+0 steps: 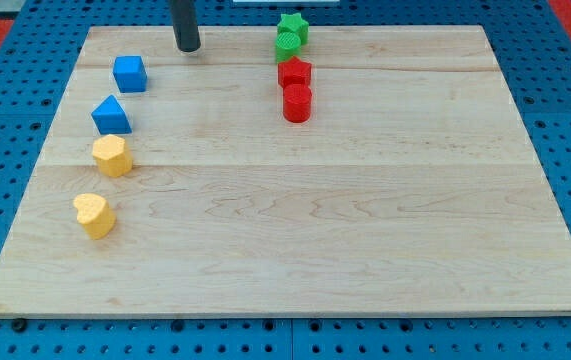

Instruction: Move blue cube into red blocks

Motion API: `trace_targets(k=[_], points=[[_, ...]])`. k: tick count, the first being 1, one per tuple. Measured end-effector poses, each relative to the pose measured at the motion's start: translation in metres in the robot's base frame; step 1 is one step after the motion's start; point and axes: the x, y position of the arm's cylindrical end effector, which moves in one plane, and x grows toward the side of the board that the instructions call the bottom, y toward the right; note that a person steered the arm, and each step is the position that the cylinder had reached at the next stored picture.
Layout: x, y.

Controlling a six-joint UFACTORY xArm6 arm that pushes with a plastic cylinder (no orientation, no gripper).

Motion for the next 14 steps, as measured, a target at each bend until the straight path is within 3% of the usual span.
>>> trace_targets(k=[1, 4, 8, 10, 14], points=[[0.000, 0.002], [-0.023, -0.090], [-0.001, -0.142], [-0.010, -0.144], [0.024, -0.130]])
